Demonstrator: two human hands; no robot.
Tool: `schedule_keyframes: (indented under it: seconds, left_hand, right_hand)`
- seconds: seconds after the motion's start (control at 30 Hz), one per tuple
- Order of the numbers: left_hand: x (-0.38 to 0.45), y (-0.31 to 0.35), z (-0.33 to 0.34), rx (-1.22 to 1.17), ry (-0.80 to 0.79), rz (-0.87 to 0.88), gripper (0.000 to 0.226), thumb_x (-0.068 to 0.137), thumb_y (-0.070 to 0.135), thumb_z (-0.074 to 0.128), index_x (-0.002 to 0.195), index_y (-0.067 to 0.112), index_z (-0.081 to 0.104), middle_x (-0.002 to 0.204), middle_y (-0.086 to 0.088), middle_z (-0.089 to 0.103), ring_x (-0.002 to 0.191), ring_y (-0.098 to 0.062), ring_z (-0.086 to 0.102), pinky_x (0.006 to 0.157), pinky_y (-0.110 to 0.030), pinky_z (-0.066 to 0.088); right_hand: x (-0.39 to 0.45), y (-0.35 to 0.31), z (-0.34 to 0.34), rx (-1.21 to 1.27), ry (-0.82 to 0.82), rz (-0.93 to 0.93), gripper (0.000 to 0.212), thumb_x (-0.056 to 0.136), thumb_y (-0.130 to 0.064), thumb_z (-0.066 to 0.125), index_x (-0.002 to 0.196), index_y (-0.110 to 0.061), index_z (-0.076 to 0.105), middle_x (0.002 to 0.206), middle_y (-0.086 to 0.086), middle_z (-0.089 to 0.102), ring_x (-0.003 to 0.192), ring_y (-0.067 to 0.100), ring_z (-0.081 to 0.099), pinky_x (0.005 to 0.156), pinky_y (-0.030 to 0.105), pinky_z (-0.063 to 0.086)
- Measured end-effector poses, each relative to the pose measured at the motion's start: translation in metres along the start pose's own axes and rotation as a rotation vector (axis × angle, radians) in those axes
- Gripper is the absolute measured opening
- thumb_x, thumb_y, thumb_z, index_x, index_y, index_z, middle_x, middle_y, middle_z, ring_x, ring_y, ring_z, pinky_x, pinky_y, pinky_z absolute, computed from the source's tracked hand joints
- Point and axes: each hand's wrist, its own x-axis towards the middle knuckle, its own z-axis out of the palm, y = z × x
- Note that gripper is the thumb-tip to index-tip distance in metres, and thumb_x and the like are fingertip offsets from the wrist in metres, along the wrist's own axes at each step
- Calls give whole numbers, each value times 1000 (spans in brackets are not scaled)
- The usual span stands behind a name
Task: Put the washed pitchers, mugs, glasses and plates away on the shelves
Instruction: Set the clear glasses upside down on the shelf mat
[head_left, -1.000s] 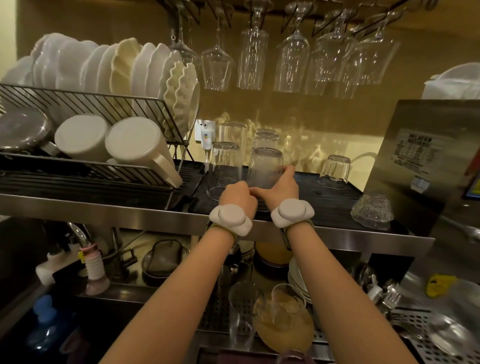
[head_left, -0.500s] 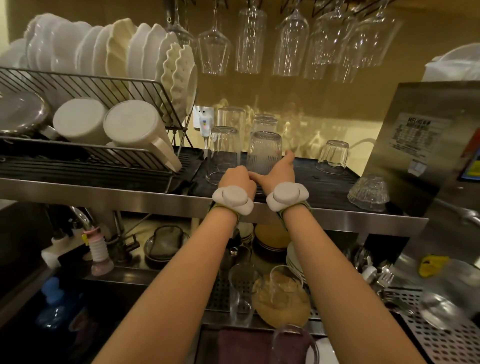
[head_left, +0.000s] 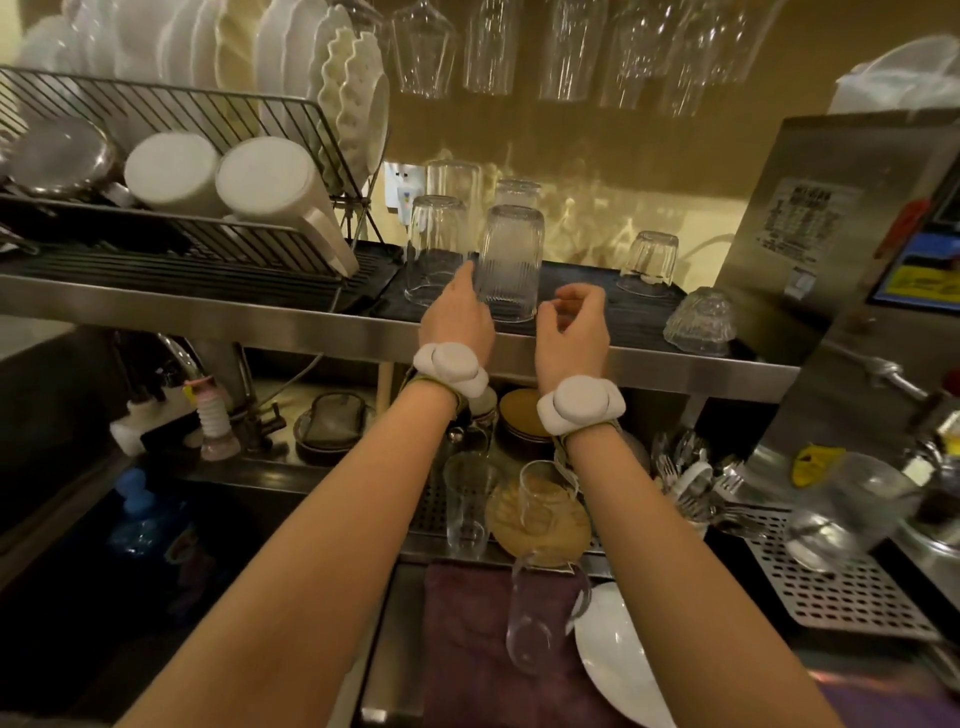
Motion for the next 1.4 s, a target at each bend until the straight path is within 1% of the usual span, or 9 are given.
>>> schedule_keyframes:
  seconds: [0.2,0.33,0.5,0.67,0.87,1.03,1.2,1.3,1.4]
  left_hand:
    - [-42,-16,12,78,75,120,49,96,14,37,144,11,26,150,-5,32,142,-18,21,118,-33,5]
    - [-77,-23,16,28,5,114,69,87,0,45,147,18,15,158,1,2,146,-18,0,113,-40,28]
    - [-121,-23,30,-73,-90,-158,70,89,4,49,147,16,12,156,-4,14,141,-23,23,107,-42,37]
    - [-168,-31,53,-302,-133,-290,52,95,22,46,140,7,25,140,-13,39,127,-28,42,103,-47,38]
    - [-220,-33,78,-246,-502,-242,100,76,47,69,146,8,9,148,-14,25,137,-30,26,110,-47,29]
    - [-236,-27,90,-110,-584,-232,126,59,46,82,148,15,-2,152,-14,14,140,-35,15,109,-54,27]
    - [-236,-23,99,-47,-633,-219,123,67,36,81,147,17,-10,154,-16,8,141,-38,11,109,-52,27]
    - [-235,-24,102,-16,-605,-199,120,67,37,80,147,19,-7,150,-19,17,138,-38,20,104,-50,33]
    - [-232,-25,103,17,-579,-189,117,66,38,79,146,25,-5,146,-20,22,133,-40,27,98,-51,41]
  right_hand:
    - [-24,6,-21,65,15,4,7,91,-12,50,98,-9,51,84,-1,55,73,10,52,64,16,40]
    - [-42,18,-37,76,-51,76,4,93,-13,47,91,-16,47,82,5,61,73,15,58,62,18,46]
    - [-66,40,-58,8,-79,178,8,94,-18,46,87,-13,48,69,6,60,55,9,54,46,5,39]
    - [-93,67,-77,-141,-170,358,15,94,-20,44,89,-7,49,87,25,64,72,34,59,61,37,46]
    - [-122,106,-105,-434,-313,558,25,94,-11,41,110,3,54,107,26,62,96,39,59,67,35,41]
    - [-141,123,-116,-516,-393,667,26,94,-11,43,111,5,55,115,26,60,105,40,58,76,38,45]
    - [-157,127,-125,-579,-517,685,30,94,-7,43,66,1,52,112,25,63,105,36,60,86,39,48]
    - [-165,136,-128,-521,-499,759,27,94,-13,45,110,5,58,126,23,56,116,36,53,93,37,44]
    - [-170,137,-130,-508,-625,806,25,97,-16,41,107,-5,62,127,15,55,115,29,54,86,29,45]
